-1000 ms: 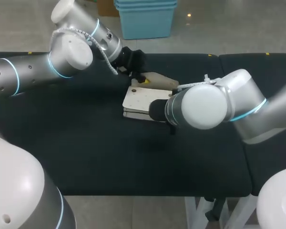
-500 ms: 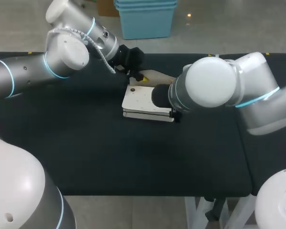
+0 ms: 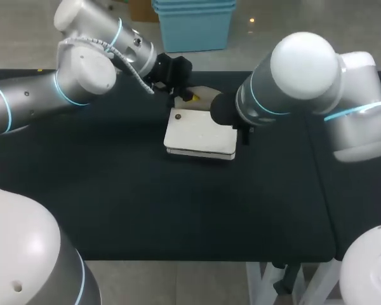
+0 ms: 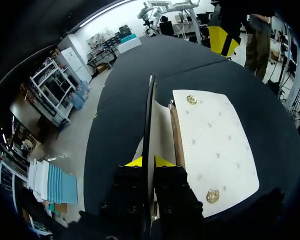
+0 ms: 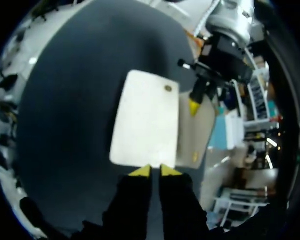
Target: Pick up the bag, open it, inspect its contents, close it, and place it on the opposite side
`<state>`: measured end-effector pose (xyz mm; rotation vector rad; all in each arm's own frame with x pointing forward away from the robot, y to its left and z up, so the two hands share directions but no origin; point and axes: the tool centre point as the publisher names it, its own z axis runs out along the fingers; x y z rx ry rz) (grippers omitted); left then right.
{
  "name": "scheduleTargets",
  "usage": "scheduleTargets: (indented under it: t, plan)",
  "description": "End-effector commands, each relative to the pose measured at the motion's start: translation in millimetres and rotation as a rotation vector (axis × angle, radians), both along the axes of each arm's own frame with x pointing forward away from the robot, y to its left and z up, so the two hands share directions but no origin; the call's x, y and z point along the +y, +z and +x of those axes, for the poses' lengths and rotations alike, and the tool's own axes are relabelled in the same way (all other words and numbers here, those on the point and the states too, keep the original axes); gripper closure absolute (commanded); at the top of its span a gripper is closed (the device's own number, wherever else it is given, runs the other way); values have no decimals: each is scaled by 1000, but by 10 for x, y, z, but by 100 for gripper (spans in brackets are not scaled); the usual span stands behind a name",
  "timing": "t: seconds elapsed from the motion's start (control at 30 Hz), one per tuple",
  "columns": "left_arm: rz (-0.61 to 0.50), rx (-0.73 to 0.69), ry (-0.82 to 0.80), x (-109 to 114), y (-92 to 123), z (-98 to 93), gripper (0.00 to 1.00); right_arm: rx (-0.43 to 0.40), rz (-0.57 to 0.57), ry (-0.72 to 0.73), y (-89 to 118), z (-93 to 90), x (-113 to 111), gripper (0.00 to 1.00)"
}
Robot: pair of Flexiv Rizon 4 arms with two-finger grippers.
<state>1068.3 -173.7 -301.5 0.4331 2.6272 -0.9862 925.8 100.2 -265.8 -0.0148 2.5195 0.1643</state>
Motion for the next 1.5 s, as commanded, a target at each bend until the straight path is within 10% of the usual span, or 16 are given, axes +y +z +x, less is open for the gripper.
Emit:
scheduleTargets:
  t: [0.03,0.73,1.5]
  plan:
    - [18,-37,12,82,366,-211,100,40,-27,3,125,57,47,100]
    - [14,-40,46,78,610,-283,100,-11,-40,52,323,256,146,100]
    - [-2,-39,116,137,573,-549,100,8,-10,81,5,589,298,100]
